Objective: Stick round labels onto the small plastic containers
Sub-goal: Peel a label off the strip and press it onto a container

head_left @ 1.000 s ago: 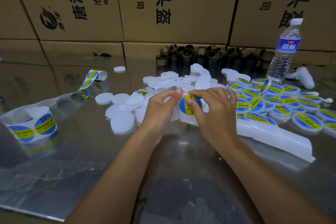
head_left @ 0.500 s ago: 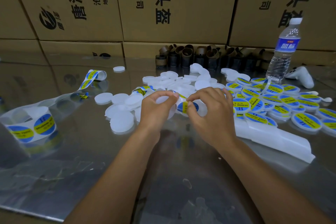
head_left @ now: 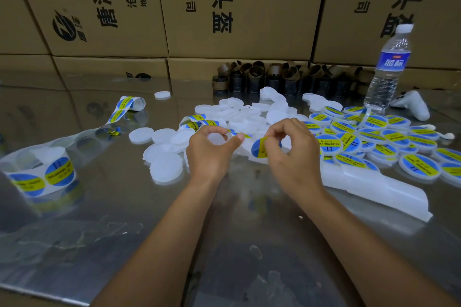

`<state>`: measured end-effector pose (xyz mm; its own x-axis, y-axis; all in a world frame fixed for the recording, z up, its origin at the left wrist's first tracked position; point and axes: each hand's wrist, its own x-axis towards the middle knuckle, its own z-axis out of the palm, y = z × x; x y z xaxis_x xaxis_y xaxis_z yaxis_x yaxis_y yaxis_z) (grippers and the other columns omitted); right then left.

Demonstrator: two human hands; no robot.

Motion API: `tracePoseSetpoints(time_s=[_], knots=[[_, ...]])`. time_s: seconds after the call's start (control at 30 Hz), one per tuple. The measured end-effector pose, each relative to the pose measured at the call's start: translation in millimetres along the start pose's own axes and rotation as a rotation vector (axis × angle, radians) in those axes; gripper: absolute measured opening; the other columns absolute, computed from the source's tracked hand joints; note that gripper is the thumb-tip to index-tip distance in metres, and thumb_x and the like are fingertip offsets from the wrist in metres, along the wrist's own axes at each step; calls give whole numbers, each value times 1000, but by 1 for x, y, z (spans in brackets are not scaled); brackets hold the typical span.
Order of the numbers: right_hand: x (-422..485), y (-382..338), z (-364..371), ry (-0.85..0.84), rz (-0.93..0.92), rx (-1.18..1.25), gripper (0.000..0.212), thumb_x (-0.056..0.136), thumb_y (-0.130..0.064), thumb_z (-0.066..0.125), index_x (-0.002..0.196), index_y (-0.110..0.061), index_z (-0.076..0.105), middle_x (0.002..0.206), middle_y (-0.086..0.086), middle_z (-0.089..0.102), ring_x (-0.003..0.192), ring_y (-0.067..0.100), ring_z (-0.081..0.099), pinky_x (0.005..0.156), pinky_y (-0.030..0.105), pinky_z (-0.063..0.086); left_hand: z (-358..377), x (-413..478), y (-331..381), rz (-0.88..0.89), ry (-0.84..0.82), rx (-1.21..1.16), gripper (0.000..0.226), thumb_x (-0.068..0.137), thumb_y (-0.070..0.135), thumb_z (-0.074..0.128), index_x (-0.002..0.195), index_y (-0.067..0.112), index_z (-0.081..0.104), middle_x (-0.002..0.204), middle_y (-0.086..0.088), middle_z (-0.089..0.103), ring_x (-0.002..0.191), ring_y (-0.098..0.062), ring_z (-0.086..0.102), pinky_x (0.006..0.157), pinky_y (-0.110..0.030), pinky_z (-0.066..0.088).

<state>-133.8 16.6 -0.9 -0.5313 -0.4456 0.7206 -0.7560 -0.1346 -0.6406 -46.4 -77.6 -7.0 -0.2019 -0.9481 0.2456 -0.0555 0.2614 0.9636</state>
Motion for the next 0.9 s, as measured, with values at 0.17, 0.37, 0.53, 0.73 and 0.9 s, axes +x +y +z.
tracePoseSetpoints(time_s=[0.17, 0.37, 0.53, 0.73, 0.9], knots=[[7, 2, -3, 38, 322, 360, 28, 83, -4, 51, 61, -21, 54, 58, -13, 54, 59, 0, 45, 61, 15, 38, 0, 2, -2, -1, -2, -21, 20, 72, 28, 81, 80, 22, 65, 74, 20, 57, 74, 9, 51, 63, -7, 40], [16, -4, -9, 63, 646, 887, 26, 87, -3, 46, 67, -15, 59, 58, -7, 62, 63, 11, 56, 67, 25, 46, 0, 1, 2, 29, -72, -114, 12, 85, 18, 67, 75, 25, 67, 81, 22, 64, 84, 6, 56, 77, -13, 43], [20, -11, -18, 92, 788, 1201, 21, 89, -13, 46, 73, -17, 58, 60, -6, 64, 63, 10, 60, 72, 26, 46, 1, 0, 7, -32, -120, -239, 25, 90, 17, 59, 71, 29, 67, 74, 25, 64, 73, 7, 57, 69, -17, 47], [18, -15, -23, -51, 774, 1230, 14, 72, -25, 58, 62, -23, 68, 67, -6, 65, 64, 11, 59, 67, 25, 40, 0, -4, 13, -180, -314, -341, 26, 96, 24, 51, 79, 20, 69, 64, 16, 69, 58, -1, 66, 62, -25, 46], [7, -14, -11, -318, 712, 1079, 14, 68, -30, 62, 62, -23, 72, 64, -6, 65, 52, 7, 50, 50, 17, 37, 0, -2, 15, -327, -469, -576, 41, 101, 36, 36, 103, 7, 66, 94, -12, 70, 81, -22, 65, 82, -37, 45]])
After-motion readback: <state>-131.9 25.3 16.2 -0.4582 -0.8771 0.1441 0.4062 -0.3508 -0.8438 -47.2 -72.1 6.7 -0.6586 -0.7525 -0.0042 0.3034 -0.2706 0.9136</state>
